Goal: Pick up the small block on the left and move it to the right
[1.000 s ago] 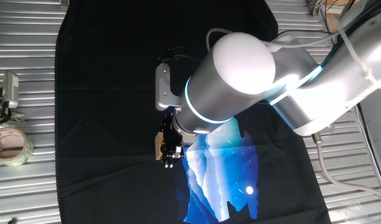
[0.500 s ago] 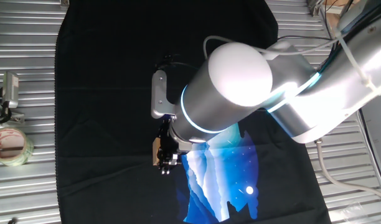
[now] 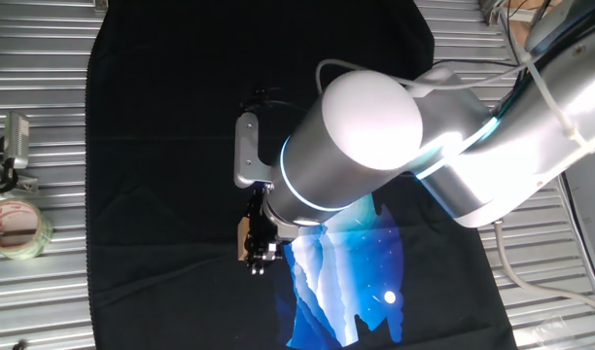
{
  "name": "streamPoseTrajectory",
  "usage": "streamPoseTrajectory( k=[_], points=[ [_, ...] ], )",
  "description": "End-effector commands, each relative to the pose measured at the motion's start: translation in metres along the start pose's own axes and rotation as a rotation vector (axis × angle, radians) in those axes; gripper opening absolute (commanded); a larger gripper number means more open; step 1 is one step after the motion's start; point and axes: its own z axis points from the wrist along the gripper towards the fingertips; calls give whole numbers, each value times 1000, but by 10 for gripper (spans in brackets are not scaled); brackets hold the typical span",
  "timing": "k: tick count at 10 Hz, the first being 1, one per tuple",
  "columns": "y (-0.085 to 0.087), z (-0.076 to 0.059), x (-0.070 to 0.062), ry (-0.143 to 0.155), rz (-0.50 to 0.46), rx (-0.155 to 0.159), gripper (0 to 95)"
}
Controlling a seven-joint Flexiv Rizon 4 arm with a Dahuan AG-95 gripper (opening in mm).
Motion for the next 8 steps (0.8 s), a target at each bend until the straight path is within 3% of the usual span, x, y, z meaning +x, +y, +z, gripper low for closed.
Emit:
streamPoseTrajectory(
  k=[1,8],
  points=[
    [-2,0,0,-11,-2,22,0],
    [-2,2,0,-1,6,-2,0]
  ],
)
